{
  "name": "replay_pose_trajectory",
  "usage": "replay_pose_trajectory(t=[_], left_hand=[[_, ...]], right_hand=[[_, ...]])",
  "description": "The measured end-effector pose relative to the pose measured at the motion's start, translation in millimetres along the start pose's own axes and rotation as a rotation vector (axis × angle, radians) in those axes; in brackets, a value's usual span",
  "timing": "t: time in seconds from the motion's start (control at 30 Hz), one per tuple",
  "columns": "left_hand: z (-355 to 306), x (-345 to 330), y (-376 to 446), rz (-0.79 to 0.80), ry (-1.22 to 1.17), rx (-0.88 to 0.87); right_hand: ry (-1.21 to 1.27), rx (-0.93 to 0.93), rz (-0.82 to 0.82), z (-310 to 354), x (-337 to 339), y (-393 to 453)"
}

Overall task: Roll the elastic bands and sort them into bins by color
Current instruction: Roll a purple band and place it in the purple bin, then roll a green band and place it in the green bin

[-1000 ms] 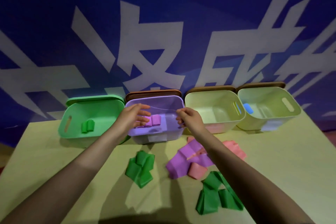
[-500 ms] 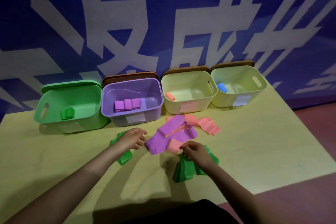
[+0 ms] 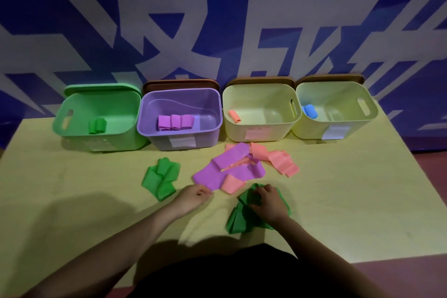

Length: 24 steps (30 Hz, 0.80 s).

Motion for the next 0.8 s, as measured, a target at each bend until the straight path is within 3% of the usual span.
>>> replay_pose_trajectory(t=[0.17,0.37,0.53,0.63,0.8], left_hand=[[-11,-55,16,0.114,-0.035,0.073],[-29,-79,42,0.031,0.087,0.054],[-37,-91,49,0.061,0.293,-0.030],[-36,-96,49,0.067,0.354,-0.068],[-48,-86,42,-0.044,0.172,-0.155]], right_hand=[[0.084,0.046,0.037,-6,6,8],[0.304,-0.007,-0.122,-24,19,-5],[0.122,0.100,0.081,-28,7,-9],[0.030,0.147,0.071,-26,0,-8],[0.127,0.187,0.080,-25,7,-3]])
Point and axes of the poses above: each hand's wrist, its own y-axis towards the middle knuckle, its own x-axis out of the back of the hand, z = x × y, the point moved 3 cm from there along y, towards the middle knuckle, and after that the axes turned 6 degrees about -x, right-handed, at the moved point
